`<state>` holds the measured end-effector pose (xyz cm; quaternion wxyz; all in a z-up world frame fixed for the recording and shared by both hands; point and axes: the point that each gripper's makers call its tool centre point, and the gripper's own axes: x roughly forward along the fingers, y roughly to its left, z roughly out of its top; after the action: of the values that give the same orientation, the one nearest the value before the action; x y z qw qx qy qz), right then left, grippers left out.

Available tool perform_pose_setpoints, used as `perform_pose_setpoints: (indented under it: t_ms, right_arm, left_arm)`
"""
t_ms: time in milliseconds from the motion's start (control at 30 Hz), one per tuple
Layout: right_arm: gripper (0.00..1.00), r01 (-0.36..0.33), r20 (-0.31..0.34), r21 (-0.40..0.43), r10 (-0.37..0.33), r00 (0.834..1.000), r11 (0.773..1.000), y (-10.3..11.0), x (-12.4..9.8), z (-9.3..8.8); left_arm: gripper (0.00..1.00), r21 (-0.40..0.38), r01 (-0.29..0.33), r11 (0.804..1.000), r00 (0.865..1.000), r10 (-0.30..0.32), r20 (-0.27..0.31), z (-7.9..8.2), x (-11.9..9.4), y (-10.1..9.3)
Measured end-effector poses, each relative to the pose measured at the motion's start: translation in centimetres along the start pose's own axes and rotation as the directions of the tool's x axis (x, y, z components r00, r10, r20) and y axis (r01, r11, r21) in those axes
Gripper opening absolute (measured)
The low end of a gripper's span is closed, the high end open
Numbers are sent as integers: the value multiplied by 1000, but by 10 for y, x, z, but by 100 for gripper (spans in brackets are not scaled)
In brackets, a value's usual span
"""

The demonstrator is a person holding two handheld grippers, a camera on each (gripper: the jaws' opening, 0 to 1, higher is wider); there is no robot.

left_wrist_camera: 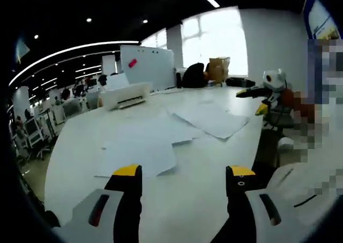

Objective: Organize the stack of printing papers by aligning and flattening the scattered papers on the table

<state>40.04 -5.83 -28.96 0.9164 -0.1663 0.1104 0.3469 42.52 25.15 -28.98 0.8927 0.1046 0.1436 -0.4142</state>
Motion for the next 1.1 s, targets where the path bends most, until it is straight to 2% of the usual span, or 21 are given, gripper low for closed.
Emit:
perform_pose_setpoints:
  t_ms: [167, 333, 533, 700, 1100]
  right_arm:
    - [71, -5, -18, 6, 5, 1000, 1000, 3, 4, -3]
    - [71, -7, -24, 20, 8, 1000, 1000, 2, 8, -6]
    - [71, -18, -11, 31, 18, 1000, 999, 7, 16, -3]
    - [71, -39, -11, 14, 39, 999, 999, 14, 27, 0]
    - [71, -27, -15, 22, 27, 1000, 999, 9, 20, -4]
  left_arm:
    - [66, 6, -3, 1000, 1000, 3, 19, -1, -2, 0]
    - [65, 1, 0, 1000, 1000, 0, -1, -7, 1, 2]
    - [65, 3, -7, 1000, 1000, 7, 16, -3, 4, 4]
    - [65, 70, -38, 997, 999, 38, -3, -2, 10, 7]
    - [65, 79, -44, 996, 999, 46, -15, -5, 5, 9]
